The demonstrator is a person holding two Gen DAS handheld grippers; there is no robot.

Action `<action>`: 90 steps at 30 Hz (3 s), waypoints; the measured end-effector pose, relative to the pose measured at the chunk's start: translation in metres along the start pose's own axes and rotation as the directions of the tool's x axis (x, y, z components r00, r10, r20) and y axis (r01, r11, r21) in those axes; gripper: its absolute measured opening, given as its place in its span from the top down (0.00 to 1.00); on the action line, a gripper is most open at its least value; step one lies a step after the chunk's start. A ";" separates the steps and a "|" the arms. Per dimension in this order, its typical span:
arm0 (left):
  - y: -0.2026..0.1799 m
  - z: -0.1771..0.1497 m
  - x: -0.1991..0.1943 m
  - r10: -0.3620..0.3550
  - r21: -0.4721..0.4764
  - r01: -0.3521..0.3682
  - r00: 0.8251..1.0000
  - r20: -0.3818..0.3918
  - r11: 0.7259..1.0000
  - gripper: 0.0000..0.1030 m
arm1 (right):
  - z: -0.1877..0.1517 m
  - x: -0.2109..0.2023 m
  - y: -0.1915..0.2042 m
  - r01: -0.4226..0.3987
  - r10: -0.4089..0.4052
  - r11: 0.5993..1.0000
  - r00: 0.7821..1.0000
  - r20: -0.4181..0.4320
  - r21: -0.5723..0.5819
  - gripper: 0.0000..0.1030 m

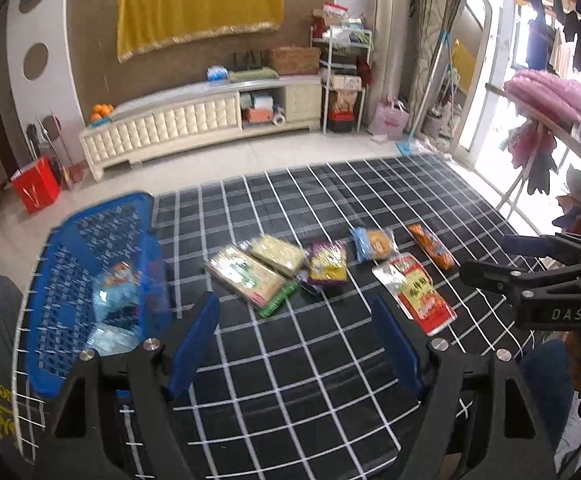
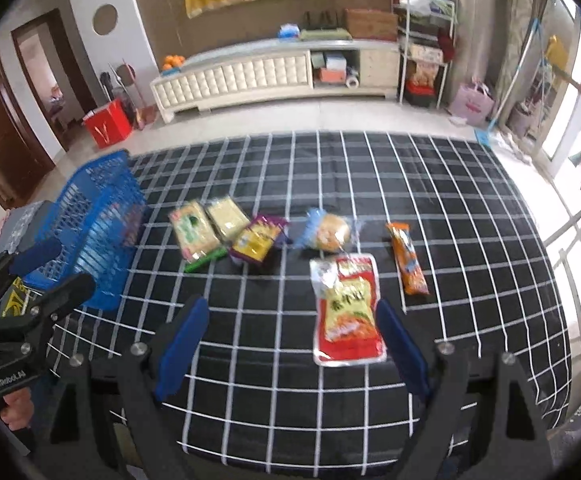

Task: Organize snacks
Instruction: 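Withdraw both tools from the basket back toward the snacks, then grasp the large red-and-yellow packet with the right tool, then lift the red-and-yellow packet with the right tool while the left tool grasps the orange stick snack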

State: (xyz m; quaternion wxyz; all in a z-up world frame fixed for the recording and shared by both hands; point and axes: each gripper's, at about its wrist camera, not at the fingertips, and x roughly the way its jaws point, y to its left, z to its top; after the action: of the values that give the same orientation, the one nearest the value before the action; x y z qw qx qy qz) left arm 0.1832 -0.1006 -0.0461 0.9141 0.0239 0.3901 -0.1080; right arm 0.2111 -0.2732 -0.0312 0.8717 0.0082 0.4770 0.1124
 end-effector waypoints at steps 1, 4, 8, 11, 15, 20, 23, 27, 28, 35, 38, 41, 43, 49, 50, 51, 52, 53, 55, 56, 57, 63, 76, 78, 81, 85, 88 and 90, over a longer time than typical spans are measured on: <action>-0.001 -0.002 0.005 -0.005 -0.003 0.005 1.000 -0.010 1.000 0.26 | -0.001 0.004 -0.003 -0.001 0.001 1.000 1.000 -0.011 0.000 0.14; -0.005 -0.007 0.025 -0.014 -0.008 0.013 0.999 -0.047 1.000 0.26 | -0.005 0.020 -0.012 0.003 -0.003 1.000 0.999 -0.044 0.004 0.14; -0.008 -0.017 0.053 -0.026 -0.027 0.024 0.995 -0.098 0.999 0.26 | -0.009 0.047 -0.023 0.001 -0.001 1.000 0.995 -0.103 0.005 0.14; -0.009 -0.023 0.075 -0.040 -0.044 0.034 0.989 -0.143 0.998 0.26 | -0.010 0.065 -0.029 -0.006 0.009 1.000 0.990 -0.139 0.023 0.14; -0.010 -0.025 0.099 -0.046 -0.057 0.036 0.982 -0.181 0.998 0.26 | -0.010 0.089 -0.034 -0.014 0.019 1.000 0.983 -0.184 0.028 0.14; -0.007 -0.024 0.125 -0.057 -0.075 0.041 0.973 -0.225 0.996 0.26 | -0.009 0.116 -0.043 -0.015 0.022 0.999 0.971 -0.239 0.029 0.14; -0.005 -0.025 0.138 -0.045 -0.071 0.028 0.967 -0.250 0.997 0.26 | -0.009 0.135 -0.049 -0.013 0.017 1.000 0.962 -0.273 0.016 0.14; -0.001 -0.026 0.154 -0.052 -0.083 0.030 0.958 -0.281 0.996 0.26 | -0.011 0.153 -0.055 0.007 -0.004 1.000 0.952 -0.307 0.006 0.14; 0.001 -0.026 0.157 -0.060 -0.094 0.034 0.957 -0.284 0.995 0.26 | -0.012 0.157 -0.056 0.012 -0.009 1.000 0.950 -0.311 0.008 0.13; -0.001 -0.030 0.169 -0.079 -0.100 0.050 0.947 -0.313 0.994 0.26 | -0.014 0.156 -0.051 0.041 -0.055 0.997 0.964 -0.260 -0.059 0.12; -0.003 -0.031 0.169 -0.083 -0.101 0.054 0.946 -0.312 0.993 0.26 | -0.023 0.155 -0.044 0.063 -0.089 0.991 0.970 -0.227 -0.118 0.21; -0.004 -0.033 0.169 -0.085 -0.110 0.053 0.946 -0.312 0.992 0.26 | -0.030 0.148 -0.045 0.056 -0.078 0.990 0.982 -0.174 -0.129 0.41; -0.004 -0.035 0.168 -0.089 -0.118 0.055 0.946 -0.312 0.992 0.26 | -0.033 0.143 -0.043 0.050 -0.072 0.988 0.985 -0.155 -0.143 0.52; -0.006 -0.035 0.160 -0.079 -0.112 0.046 0.949 -0.305 0.993 0.26 | -0.043 0.128 -0.041 0.001 -0.017 0.994 0.989 -0.147 -0.107 0.60; -0.006 -0.033 0.157 -0.077 -0.110 0.045 0.951 -0.301 0.993 0.26 | -0.043 0.125 -0.036 -0.013 0.000 0.996 0.990 -0.141 -0.093 0.60; -0.006 -0.030 0.153 -0.074 -0.107 0.044 0.952 -0.296 0.993 0.26 | -0.045 0.119 -0.036 -0.029 0.018 0.996 0.991 -0.133 -0.085 0.60; -0.006 -0.028 0.150 -0.072 -0.104 0.043 0.954 -0.291 0.994 0.26 | -0.045 0.112 -0.035 -0.039 0.029 0.996 0.992 -0.120 -0.083 0.60; -0.006 -0.024 0.148 -0.070 -0.100 0.043 0.956 -0.285 0.994 0.26 | -0.043 0.106 -0.035 -0.039 0.030 0.996 0.994 -0.103 -0.079 0.60; -0.006 -0.018 0.144 -0.068 -0.095 0.043 0.959 -0.276 0.995 0.26 | -0.040 0.090 -0.037 -0.027 0.024 0.998 0.998 -0.050 -0.064 0.60; -0.007 -0.013 0.141 -0.068 -0.095 0.044 0.960 -0.270 0.995 0.26 | -0.036 0.086 -0.043 -0.028 0.027 0.999 0.999 -0.030 -0.047 0.60; -0.008 -0.011 0.139 -0.071 -0.096 0.047 0.961 -0.266 0.994 0.26 | -0.034 0.079 -0.048 -0.039 0.039 0.999 0.999 -0.012 -0.024 0.60; -0.032 0.017 0.139 -0.083 -0.086 0.064 0.964 -0.252 0.994 0.26 | -0.009 0.060 -0.087 -0.020 0.009 0.993 0.995 0.098 0.114 0.60; -0.142 0.059 0.170 -0.137 0.051 0.154 0.959 -0.249 0.987 0.26 | -0.017 0.042 -0.163 0.106 -0.158 0.948 0.975 0.154 0.300 0.60; -0.158 0.061 0.181 -0.138 0.061 0.159 0.955 -0.261 0.985 0.26 | -0.019 0.041 -0.171 0.098 -0.155 0.943 0.975 0.161 0.317 0.60; -0.176 0.060 0.200 -0.142 0.065 0.168 0.945 -0.294 0.984 0.26 | -0.022 0.045 -0.182 0.101 -0.160 0.932 0.976 0.145 0.348 0.59; -0.193 0.060 0.223 -0.155 0.061 0.185 0.933 -0.325 0.981 0.26 | -0.029 0.053 -0.192 0.101 -0.161 0.925 0.977 0.137 0.366 0.59; -0.201 0.062 0.234 -0.149 0.073 0.182 0.934 -0.325 0.981 0.26 | -0.032 0.053 -0.202 0.103 -0.168 0.911 0.977 0.129 0.399 0.59; -0.204 0.064 0.244 -0.149 0.068 0.181 0.932 -0.331 0.981 0.26 | -0.032 0.053 -0.200 0.116 -0.179 0.911 0.976 0.124 0.396 0.59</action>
State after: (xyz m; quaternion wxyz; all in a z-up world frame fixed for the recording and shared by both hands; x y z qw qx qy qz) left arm 0.3488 -0.3515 -0.1688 0.8228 0.0532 0.5302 -0.1977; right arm 0.2499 -0.4608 -0.1164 0.8938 0.1526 0.4187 -0.0512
